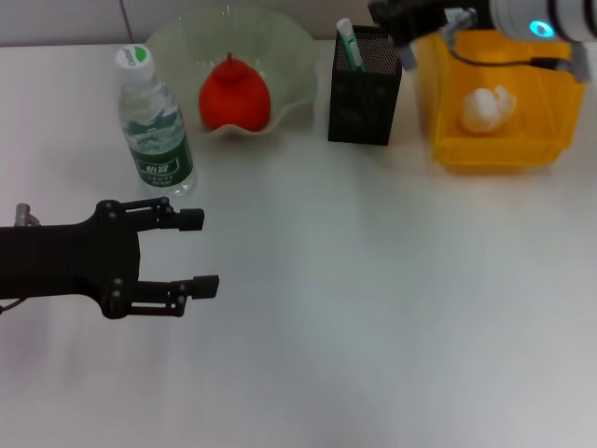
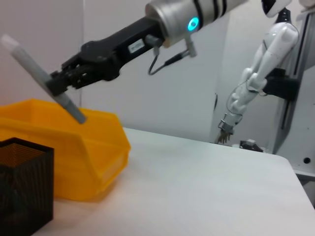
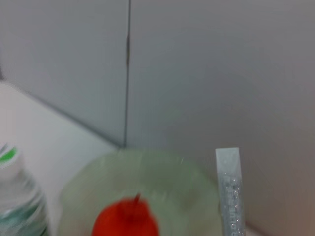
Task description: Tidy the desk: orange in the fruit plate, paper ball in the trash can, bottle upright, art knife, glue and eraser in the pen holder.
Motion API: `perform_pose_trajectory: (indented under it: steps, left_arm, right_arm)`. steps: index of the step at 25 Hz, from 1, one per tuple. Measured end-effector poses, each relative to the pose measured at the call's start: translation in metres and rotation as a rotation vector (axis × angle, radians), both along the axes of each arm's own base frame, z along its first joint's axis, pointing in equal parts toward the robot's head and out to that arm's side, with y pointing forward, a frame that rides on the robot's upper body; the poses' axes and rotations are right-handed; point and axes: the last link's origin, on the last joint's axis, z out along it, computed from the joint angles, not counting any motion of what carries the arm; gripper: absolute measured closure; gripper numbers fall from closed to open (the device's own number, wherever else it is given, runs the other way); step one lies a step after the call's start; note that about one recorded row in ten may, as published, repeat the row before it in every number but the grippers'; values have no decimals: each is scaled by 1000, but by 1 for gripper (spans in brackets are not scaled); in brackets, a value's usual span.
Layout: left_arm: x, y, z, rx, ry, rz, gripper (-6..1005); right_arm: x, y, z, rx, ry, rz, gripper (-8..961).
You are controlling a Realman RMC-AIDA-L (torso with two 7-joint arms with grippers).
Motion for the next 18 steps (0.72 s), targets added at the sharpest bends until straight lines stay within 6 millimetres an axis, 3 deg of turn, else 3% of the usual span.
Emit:
perform_pose_trajectory:
  steps: [6, 18]
  left_arm:
    - [0, 3, 1, 22, -9, 9, 184]
    - [-1, 2, -2, 31, -11, 21, 184]
  right_arm:
    - [17, 20, -22, 105, 25, 40, 777]
    - [36, 34, -48, 158, 18, 48, 759]
